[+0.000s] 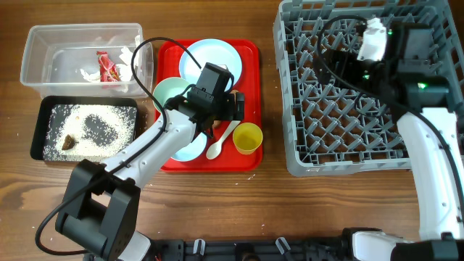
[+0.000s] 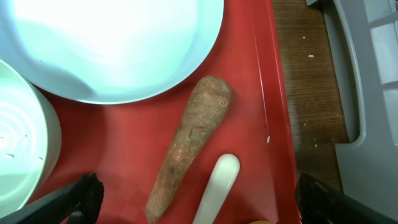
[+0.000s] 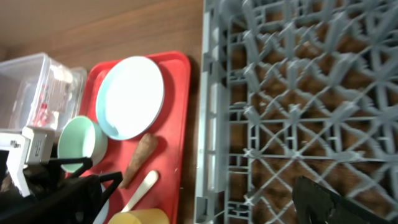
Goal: Sort waste into correct bins and load items into the dishwasher rack
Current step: 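Grasp the carrot scrap with the left gripper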
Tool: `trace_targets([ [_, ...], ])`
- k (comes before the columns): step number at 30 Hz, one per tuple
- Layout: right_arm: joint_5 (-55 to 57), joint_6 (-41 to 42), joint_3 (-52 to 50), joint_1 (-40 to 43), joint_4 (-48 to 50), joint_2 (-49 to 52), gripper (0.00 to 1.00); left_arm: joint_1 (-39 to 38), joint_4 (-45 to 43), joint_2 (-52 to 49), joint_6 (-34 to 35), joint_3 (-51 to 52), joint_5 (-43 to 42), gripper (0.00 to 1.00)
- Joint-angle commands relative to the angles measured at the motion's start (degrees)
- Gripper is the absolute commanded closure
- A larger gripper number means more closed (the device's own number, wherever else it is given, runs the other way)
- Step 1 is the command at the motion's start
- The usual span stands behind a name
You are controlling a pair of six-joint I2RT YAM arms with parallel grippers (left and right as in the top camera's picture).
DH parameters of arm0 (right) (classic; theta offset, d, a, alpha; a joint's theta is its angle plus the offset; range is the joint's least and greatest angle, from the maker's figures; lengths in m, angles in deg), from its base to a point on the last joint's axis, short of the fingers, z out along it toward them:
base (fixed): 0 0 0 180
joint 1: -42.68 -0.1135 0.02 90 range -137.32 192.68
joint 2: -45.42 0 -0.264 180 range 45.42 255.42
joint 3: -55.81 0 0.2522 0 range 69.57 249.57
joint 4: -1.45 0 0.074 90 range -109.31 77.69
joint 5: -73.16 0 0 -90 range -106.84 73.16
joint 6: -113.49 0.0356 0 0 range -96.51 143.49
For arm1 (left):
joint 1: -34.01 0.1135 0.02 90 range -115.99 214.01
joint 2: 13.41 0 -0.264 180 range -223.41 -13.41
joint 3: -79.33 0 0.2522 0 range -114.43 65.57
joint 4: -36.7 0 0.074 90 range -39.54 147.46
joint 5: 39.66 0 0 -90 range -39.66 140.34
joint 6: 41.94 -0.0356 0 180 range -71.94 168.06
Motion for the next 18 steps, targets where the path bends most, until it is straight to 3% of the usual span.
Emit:
trace_targets([
  [1,-2.5,0.9,0.8,-1.2,0.3,2.1,0.00,-0.3,-0.2,-0.1,-0.1,0.1,0.5,0.00],
  [18,-2.4,0.8,0.8,-1.2,0.3,2.5,0.00,-0.3,-0.2,-0.1,-0.1,0.1,0.6,0.00],
])
